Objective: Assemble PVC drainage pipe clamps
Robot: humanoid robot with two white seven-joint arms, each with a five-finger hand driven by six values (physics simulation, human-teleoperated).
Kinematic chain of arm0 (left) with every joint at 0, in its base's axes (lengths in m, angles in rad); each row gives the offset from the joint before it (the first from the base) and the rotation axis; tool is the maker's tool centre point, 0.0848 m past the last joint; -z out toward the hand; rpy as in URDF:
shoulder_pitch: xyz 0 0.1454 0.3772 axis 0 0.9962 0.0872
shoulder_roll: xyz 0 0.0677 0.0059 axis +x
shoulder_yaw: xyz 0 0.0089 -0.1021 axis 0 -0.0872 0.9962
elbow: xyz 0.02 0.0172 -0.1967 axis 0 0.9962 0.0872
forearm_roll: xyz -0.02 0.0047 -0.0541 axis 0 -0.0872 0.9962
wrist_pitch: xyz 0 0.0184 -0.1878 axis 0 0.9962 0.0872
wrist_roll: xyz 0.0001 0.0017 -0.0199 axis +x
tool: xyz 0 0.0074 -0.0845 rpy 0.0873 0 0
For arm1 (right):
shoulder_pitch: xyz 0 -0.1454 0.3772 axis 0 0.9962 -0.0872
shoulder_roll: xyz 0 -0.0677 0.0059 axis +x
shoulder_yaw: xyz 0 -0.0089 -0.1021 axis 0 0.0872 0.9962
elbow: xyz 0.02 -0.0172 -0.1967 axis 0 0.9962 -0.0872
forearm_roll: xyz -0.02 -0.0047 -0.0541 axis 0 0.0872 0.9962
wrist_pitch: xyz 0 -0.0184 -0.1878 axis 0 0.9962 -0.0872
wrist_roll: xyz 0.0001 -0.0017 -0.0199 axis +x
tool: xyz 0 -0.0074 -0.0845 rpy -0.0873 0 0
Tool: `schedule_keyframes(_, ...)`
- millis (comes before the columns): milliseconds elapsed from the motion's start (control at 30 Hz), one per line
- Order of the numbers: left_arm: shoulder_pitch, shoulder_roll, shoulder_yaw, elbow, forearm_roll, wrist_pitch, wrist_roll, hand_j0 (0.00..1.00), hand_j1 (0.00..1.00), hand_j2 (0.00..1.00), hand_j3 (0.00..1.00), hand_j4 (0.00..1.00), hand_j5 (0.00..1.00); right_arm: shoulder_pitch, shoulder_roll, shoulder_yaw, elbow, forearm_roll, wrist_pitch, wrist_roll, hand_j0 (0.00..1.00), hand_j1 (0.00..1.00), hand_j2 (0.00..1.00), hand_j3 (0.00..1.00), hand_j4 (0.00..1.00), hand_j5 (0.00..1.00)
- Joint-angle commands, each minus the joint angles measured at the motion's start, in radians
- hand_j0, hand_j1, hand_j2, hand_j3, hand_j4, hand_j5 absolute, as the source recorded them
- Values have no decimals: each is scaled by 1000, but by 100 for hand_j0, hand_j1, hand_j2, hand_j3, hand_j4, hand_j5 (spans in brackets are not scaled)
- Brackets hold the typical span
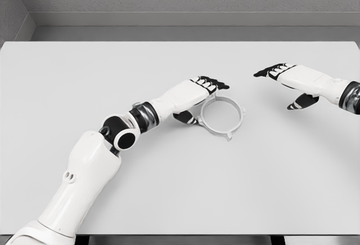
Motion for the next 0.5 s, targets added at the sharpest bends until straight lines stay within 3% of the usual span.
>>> schedule_keyframes(0, 0, 1, 2, 0, 7, 1, 1, 100, 100, 100, 100, 100, 100, 0, -1, 0, -1, -5, 2, 0, 100, 100, 100, 100, 100, 100)
schedule_keyframes(467, 0, 30, 19, -14, 21, 1, 1, 100, 100, 100, 100, 100, 100, -8, -70, 0, -15, -7, -3, -4, 100, 100, 100, 100, 100, 100)
